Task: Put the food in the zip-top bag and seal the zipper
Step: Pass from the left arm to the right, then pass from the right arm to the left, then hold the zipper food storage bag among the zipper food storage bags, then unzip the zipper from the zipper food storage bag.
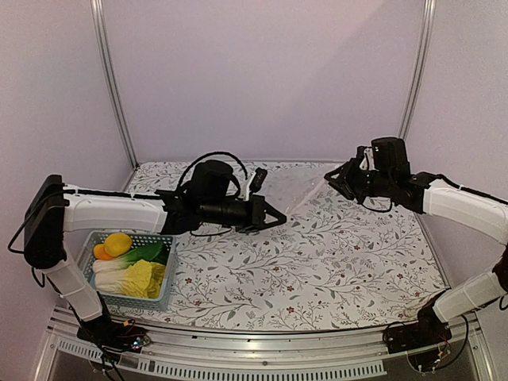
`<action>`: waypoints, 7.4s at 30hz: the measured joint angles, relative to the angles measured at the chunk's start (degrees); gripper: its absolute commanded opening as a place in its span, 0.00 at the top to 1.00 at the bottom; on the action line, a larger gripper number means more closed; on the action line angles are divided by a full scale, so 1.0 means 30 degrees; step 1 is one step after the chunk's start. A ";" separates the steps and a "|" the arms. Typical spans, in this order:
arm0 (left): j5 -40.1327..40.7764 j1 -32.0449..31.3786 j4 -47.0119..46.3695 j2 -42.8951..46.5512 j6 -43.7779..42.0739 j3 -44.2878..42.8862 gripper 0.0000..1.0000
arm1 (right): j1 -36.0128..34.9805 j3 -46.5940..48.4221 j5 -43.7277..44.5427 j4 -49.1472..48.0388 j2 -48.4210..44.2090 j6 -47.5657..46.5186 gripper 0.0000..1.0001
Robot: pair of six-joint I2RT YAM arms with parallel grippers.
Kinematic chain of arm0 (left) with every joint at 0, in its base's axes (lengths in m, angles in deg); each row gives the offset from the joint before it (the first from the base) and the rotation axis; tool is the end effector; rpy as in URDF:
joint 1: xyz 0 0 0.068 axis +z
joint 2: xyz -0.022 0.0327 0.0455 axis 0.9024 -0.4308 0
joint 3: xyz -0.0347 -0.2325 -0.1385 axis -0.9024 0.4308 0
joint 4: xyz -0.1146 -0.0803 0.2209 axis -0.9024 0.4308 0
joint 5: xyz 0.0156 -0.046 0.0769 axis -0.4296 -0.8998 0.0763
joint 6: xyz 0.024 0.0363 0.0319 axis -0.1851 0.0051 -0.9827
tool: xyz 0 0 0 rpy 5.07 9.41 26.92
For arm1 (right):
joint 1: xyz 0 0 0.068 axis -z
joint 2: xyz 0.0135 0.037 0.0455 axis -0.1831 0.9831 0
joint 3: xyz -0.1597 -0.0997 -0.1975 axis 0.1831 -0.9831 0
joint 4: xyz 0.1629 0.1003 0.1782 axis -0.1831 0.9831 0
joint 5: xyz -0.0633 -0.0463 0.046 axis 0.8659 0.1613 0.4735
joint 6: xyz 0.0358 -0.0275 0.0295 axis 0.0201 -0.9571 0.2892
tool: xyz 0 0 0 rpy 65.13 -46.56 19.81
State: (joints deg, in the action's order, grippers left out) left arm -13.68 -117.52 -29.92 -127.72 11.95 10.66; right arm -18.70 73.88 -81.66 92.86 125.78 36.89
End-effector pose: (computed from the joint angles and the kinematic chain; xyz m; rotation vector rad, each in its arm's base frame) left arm 0.2197 -0.3154 0.2504 0.3818 2.2616 -1.4719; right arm 0.2673 0.1574 0.2920 0.3971 2.1832 1.0871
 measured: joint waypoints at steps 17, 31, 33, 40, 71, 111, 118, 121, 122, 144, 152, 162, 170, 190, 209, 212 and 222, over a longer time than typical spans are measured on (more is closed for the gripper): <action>0.0022 -0.0270 0.0015 0.0015 -0.0240 0.0007 0.56 | -0.0044 0.0066 -0.0357 -0.0532 0.0168 -0.0044 1.00; 0.3687 0.0182 0.9333 0.5209 -0.7133 -0.4670 0.06 | -0.0896 0.5450 -0.4255 0.5530 -0.0911 -0.7905 1.00; 0.3504 0.0393 1.0710 0.5413 -0.8335 -0.6244 0.04 | -0.1013 0.6419 -0.4940 0.6827 -0.1311 -0.9340 1.00; 0.1319 0.0459 1.3457 0.4954 -1.1052 -0.9486 0.01 | -0.3570 0.9872 -0.6025 1.1584 -0.1829 -1.3442 1.00; -0.6885 0.0466 1.4178 0.2754 -1.5052 -1.0892 0.73 | -0.7286 1.3486 -0.9151 1.6349 0.1428 -1.7522 1.00; -0.7359 0.1035 1.3894 0.3155 -1.5620 -0.9974 1.00 | -0.7359 1.3078 -0.8641 1.5875 0.1319 -1.7245 0.86; -0.8058 0.1042 1.4251 0.3220 -1.6043 -0.9967 1.00 | -0.7359 1.2415 -0.8422 1.4440 0.1195 -1.6269 0.53; -0.8284 0.1042 1.4316 0.3228 -1.6356 -0.9901 1.00 | -0.7359 1.2276 -0.8225 1.3573 0.1195 -1.5810 0.44; -0.8349 0.1042 1.4324 0.3235 -1.6429 -0.9850 1.00 | -0.7359 1.2262 -0.8138 1.3274 0.1195 -1.5686 0.44; -0.8189 0.1064 1.4608 0.3235 -1.6655 -0.9471 1.00 | -0.8284 1.2247 -0.6368 1.1038 0.1195 -1.5198 0.73; -0.8036 0.1064 1.4586 0.3235 -1.6283 -0.9471 1.00 | -0.8291 1.2247 -0.6462 1.1023 0.1202 -1.5147 0.80; -0.7817 0.1078 1.4571 0.3235 -1.5846 -0.9471 0.99 | -0.8408 1.2247 -0.6732 1.0768 0.1202 -1.5125 0.98; -0.8225 0.1115 1.4280 0.3235 -1.5693 -0.9253 0.96 | -0.8408 1.2203 -0.6564 1.0761 0.1202 -1.5089 1.00; -0.8553 0.1166 1.3712 0.3279 -1.5387 -0.8874 1.00 | -0.8459 1.1963 -0.6557 1.0367 0.1202 -1.5067 1.00; -0.8444 0.1239 1.3049 0.3308 -1.4564 -0.8437 1.00 | -0.8495 1.1963 -0.5778 1.0797 0.1202 -1.5526 1.00; -0.8313 0.1282 1.2976 0.3308 -1.4426 -0.8437 1.00 | -0.8495 1.1956 -0.5676 1.0783 0.1202 -1.5533 1.00; -0.8167 0.1596 1.2626 0.3446 -1.3741 -0.7919 1.00 | -0.8480 1.1468 -0.5428 1.0593 0.1202 -1.5504 1.00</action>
State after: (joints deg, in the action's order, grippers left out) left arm -38.18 -112.73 7.96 -117.38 -29.27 -13.10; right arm -44.15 108.29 -97.95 124.64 129.39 -9.62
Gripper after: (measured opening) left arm 0.004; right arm 0.059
